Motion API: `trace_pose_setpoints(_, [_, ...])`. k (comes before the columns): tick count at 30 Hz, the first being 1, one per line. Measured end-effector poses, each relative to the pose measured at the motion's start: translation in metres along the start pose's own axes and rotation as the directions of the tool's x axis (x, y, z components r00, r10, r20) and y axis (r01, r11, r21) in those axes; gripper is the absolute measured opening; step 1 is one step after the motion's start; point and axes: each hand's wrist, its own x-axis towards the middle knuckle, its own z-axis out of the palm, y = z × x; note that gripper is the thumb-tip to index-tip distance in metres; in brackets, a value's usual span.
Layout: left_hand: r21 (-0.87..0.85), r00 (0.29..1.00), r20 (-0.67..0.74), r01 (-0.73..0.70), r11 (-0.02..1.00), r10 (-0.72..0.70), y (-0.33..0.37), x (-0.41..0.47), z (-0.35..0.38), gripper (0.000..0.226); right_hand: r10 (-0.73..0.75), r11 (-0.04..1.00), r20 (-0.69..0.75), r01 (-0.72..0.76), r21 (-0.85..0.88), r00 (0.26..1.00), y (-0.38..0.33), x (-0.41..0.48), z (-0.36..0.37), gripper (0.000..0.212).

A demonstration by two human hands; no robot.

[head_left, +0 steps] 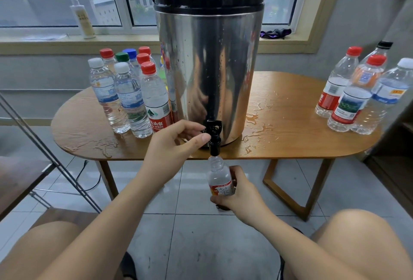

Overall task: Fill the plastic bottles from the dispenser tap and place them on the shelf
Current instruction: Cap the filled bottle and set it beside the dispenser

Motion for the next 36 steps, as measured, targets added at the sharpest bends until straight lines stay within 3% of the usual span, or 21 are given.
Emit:
trace_pose_setpoints(5, [-0.062, 1.0, -0.028, 0.0, 0.998, -0.001, 0.011, 0.008, 0.013, 0.015, -0.002, 1.0, -0.007, 0.002, 0.018, 1.0, 0.0, 0.0, 0.0, 0.071])
trace_pose_setpoints(12, [-0.117, 0.993, -0.078, 0.075, 0.99, -0.084, 0.018, 0.015, 0.024, 0.028, -0.004, 1.0, -0.012, 0.004, 0.03, 1.0, 0.002, 0.003, 0.0, 0.071])
trace_pose_setpoints(23, [-0.095, 0.964, -0.119, 0.225, 0.97, -0.236, 0.023, 0.031, 0.027, 0.045, 0.006, 1.0, -0.002, -0.006, 0.01, 1.0, 0.002, 0.002, -0.002, 0.071])
trace_pose_setpoints(36, [-0.076, 0.951, -0.108, 0.283, 0.956, -0.29, 0.019, 0.032, 0.028, 0.049, 0.009, 1.0, 0.014, -0.009, 0.013, 1.0, 0.003, 0.003, 0.0, 0.071])
